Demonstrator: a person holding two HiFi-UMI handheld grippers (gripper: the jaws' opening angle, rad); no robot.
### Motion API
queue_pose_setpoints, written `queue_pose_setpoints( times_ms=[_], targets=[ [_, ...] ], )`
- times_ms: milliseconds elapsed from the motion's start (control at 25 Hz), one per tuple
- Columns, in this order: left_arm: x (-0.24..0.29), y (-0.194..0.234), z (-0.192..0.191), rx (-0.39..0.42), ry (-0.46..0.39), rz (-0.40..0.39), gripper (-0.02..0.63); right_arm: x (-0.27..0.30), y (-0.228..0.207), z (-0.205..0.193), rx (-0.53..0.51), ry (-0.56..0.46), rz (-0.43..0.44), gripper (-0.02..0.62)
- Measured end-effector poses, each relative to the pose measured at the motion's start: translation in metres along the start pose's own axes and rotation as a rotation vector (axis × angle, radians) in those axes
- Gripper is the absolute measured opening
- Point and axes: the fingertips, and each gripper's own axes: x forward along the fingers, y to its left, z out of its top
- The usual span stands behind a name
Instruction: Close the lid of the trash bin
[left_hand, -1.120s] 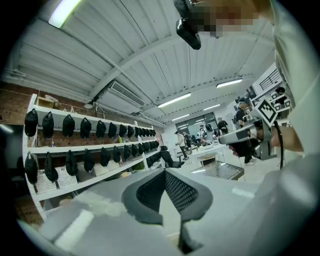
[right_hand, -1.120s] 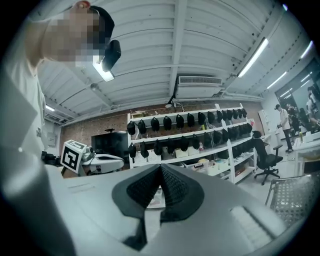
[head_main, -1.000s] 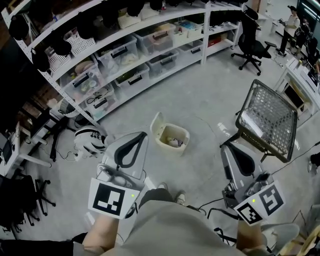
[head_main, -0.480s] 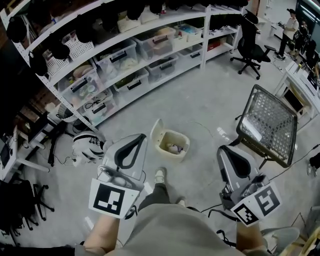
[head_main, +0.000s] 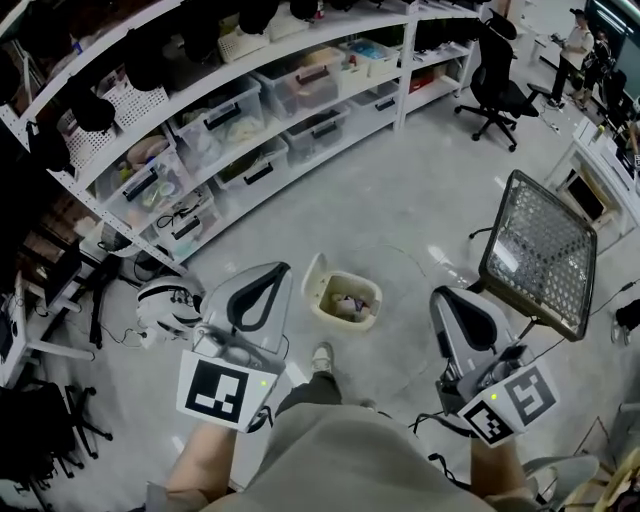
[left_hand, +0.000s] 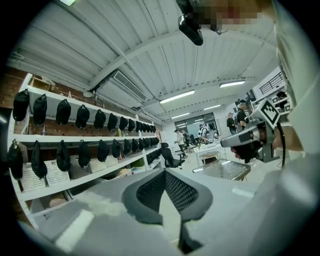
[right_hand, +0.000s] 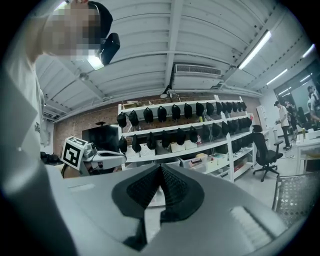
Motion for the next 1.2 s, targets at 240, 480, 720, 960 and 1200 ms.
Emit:
queue_pose_setpoints(
  times_ms=[240,480,720,960,1200],
  targets=[
    [0.046,0.054,-0.018,-0.002,0.026,-0.065,0.002,0.065,-0.019,0.003,0.057,0.013,-0.055,0.003],
    [0.084,0.113,-0.039,-0.027,0.048,-0.105,0.002,0.131,-0.028,-0.005,0.076,0.039,-0.108,0.003],
    [0.117,0.153,-0.058,-0.03,0.079,-0.141,0.002,0.171,-0.044,-0.009,0.068,0.059,-0.169,0.003],
    [0.138,0.166,-0.071,-0.037,0.097,-0.16,0.002,0.188,-0.062,-0.015,0.076,0.071,-0.214,0.003],
    [0.153,0.163,-0.083,-0.051,0.13,-0.152,0.002,0.194,-0.079,-0.026,0.095,0.099,-0.205,0.003]
  ],
)
